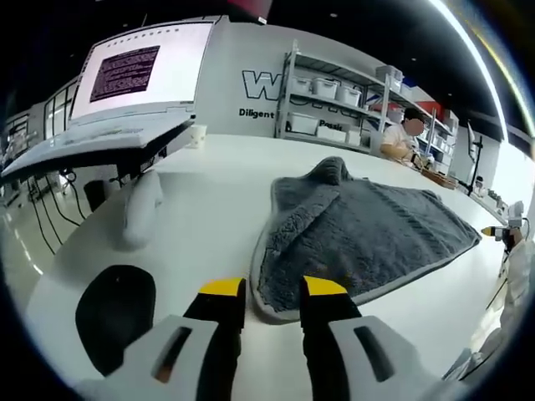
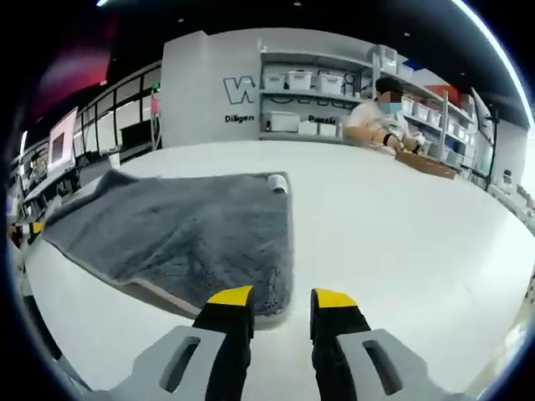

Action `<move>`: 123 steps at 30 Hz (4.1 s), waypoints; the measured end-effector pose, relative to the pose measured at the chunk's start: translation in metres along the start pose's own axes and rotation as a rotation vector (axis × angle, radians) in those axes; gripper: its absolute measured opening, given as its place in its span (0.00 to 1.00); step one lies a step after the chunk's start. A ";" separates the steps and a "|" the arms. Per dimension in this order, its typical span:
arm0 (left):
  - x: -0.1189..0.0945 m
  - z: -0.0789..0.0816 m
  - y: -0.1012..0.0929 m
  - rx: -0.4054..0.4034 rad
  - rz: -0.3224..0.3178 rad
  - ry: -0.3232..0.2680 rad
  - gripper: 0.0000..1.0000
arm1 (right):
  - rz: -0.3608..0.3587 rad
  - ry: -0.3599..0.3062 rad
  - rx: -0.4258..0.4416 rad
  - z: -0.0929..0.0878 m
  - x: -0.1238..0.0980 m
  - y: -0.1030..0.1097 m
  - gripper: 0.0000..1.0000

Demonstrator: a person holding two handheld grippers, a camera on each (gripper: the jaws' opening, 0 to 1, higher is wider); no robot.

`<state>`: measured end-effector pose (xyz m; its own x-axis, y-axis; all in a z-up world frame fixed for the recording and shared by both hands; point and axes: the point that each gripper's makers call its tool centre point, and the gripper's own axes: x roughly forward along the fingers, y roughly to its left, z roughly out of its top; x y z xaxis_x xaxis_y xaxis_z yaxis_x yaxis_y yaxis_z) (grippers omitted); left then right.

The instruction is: Open the folded towel by lifting each exposed corner and separating the folded layers until the towel lies flat within the target outline without major curled edges

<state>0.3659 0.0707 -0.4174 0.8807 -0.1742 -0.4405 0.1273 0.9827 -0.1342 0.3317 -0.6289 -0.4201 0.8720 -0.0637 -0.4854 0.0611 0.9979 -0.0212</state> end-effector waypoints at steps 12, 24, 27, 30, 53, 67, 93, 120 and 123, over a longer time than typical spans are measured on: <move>0.000 -0.002 -0.001 -0.002 -0.005 0.003 0.23 | 0.024 0.033 -0.009 -0.011 0.009 0.005 0.12; -0.002 -0.005 0.002 -0.005 0.002 0.007 0.18 | 0.044 0.046 -0.009 -0.014 0.012 0.006 0.06; -0.002 -0.004 0.006 -0.010 0.013 -0.004 0.14 | 0.046 0.050 -0.008 -0.015 0.012 0.005 0.04; -0.002 -0.004 0.006 -0.019 0.011 -0.011 0.11 | 0.051 0.050 -0.007 -0.015 0.012 0.006 0.03; 0.001 -0.010 0.007 -0.013 0.027 -0.004 0.02 | 0.020 0.060 -0.068 -0.017 0.010 -0.003 0.00; -0.001 -0.014 0.007 -0.003 0.038 0.029 0.01 | -0.014 0.090 -0.116 -0.018 0.007 -0.013 0.00; -0.012 -0.025 -0.001 -0.013 0.028 0.075 0.01 | -0.050 0.132 -0.135 -0.028 -0.012 -0.032 0.00; -0.024 -0.035 -0.008 0.014 0.032 0.125 0.01 | -0.056 0.163 -0.147 -0.037 -0.028 -0.042 0.00; -0.023 -0.033 -0.009 0.031 0.024 0.118 0.02 | -0.047 0.169 -0.148 -0.037 -0.027 -0.042 0.00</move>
<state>0.3296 0.0637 -0.4353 0.8240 -0.1551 -0.5449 0.1227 0.9878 -0.0956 0.2878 -0.6685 -0.4381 0.7755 -0.1202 -0.6198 0.0170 0.9853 -0.1698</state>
